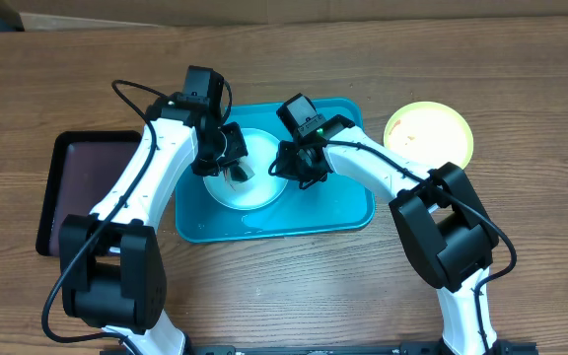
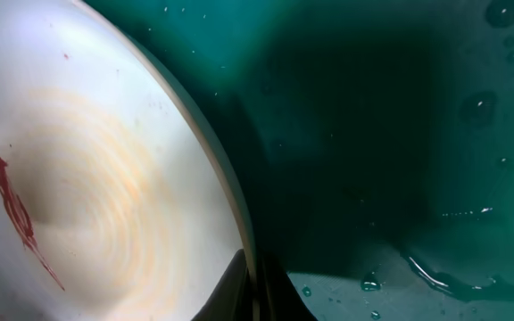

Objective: Clean dirty plates on tray and stack at the side
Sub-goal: 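Scrub the white plate with the left gripper's sponge while the right holds it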

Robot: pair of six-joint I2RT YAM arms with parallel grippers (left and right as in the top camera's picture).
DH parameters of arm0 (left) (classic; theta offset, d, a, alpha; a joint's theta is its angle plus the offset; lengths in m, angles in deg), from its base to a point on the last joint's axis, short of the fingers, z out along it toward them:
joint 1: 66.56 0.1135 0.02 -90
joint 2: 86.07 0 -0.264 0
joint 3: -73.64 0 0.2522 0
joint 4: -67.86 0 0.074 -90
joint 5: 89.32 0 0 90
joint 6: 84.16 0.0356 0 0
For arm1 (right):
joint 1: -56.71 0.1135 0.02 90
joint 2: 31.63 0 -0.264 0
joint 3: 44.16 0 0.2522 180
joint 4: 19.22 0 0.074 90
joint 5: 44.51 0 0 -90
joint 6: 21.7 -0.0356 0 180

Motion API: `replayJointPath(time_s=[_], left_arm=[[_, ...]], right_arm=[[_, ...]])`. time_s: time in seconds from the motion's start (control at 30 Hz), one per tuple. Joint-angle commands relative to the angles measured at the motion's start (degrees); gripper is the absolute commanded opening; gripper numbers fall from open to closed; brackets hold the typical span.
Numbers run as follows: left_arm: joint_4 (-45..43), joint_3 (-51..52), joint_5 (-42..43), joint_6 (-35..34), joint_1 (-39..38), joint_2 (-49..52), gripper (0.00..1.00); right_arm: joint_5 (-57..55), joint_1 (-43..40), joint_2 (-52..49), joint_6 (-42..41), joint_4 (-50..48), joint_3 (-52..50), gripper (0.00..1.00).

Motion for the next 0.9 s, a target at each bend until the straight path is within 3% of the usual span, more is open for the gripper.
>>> replayJointPath(time_s=[0.0, 0.43, 0.87], left_arm=[[-2.8, 2.3, 0.3, -0.5, -0.1, 0.5, 0.04], [-16.3, 8.8, 5.8, 0.3, -0.3, 0.5, 0.04], [-20.5, 10.6, 5.9, 0.7, -0.3, 6.6, 0.04]], right_arm=[[0.4, 0.4, -0.7, -2.1, 0.0, 0.5, 0.04], [0.4, 0.4, -0.7, -2.1, -0.5, 0.5, 0.04], [0.4, 0.4, -0.7, -2.0, -0.3, 0.5, 0.04]])
